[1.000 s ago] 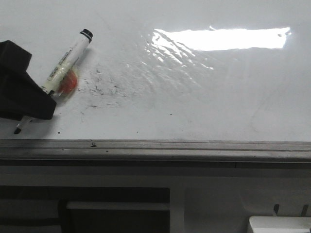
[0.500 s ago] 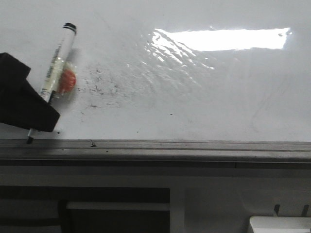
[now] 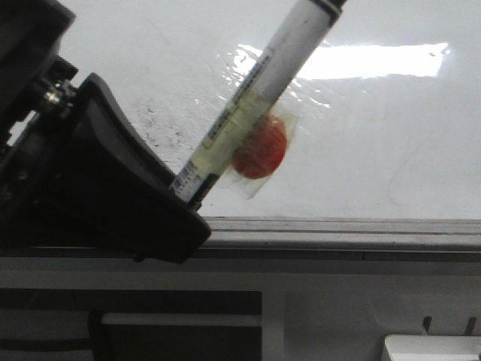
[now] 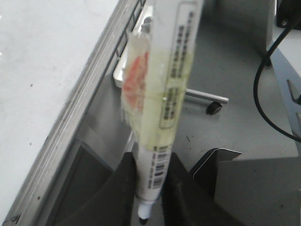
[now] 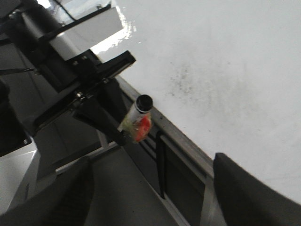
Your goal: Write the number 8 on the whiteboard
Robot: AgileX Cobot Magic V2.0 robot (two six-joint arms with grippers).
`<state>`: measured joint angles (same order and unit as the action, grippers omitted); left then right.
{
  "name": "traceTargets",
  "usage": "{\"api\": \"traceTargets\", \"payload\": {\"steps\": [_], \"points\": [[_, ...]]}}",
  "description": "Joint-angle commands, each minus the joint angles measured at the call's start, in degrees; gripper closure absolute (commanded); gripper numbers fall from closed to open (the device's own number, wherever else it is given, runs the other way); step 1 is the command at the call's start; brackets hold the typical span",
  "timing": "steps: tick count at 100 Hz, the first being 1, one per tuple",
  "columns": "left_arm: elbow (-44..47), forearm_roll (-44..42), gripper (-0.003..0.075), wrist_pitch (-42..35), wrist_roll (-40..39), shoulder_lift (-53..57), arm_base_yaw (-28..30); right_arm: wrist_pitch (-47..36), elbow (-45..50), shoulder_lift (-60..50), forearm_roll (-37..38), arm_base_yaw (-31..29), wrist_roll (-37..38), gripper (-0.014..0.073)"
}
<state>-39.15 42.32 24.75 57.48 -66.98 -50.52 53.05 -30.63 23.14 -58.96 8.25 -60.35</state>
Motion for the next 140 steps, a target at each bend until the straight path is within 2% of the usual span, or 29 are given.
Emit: {"api": "traceTargets", "payload": {"steps": [1, 37, 46, 64, 102, 112, 119, 136, 140], "points": [[-2.5, 1.6, 0.0741, -3.5, 0.2, 0.8, -0.9, -2.0, -2.9, 4.5, -5.1, 2.5, -3.9, 0.0123], [-4.8, 1.7, 0.0741, -6.4, 3.1, 5.9, -0.9, -4.8, -9.2, 21.3, -10.7, 14.6, -11.7, 0.0122], [-4.8, 1.7, 0.0741, -5.1, 3.1, 7.0, -0.9, -7.4, -9.8, 24.3, -13.3, 17.1, -12.3, 0.0122], [-4.8, 1.7, 0.0741, -1.3, 3.2, 6.8, -0.9, -10.2, -10.1, 28.2, -21.0, 21.3, -20.0, 0.0122], [-4.8, 5.4, 0.0741, 2.4, 8.1, 6.8, -1.0, -13.9, -10.1, 33.8, -21.4, 27.7, -21.7, 0.0128], [-4.8, 8.0, 0.0741, 3.8, 9.0, 6.8, -1.0, -14.1, -10.1, 35.2, -21.4, 28.7, -21.7, 0.0209], [-4.8, 8.5, 0.0741, 4.5, 9.0, 6.8, -1.0, -14.1, -10.1, 35.6, -21.7, 29.0, -21.7, 0.0302], [-4.8, 8.6, 0.0738, 4.4, 9.0, 6.8, -1.0, -14.4, -10.1, 35.6, -21.9, 29.0, -21.7, 0.0628], [-4.8, 8.6, 0.072, 4.4, 9.0, 6.8, -1.0, -14.5, -10.1, 35.6, -21.9, 29.0, -21.7, 0.0665]]}}
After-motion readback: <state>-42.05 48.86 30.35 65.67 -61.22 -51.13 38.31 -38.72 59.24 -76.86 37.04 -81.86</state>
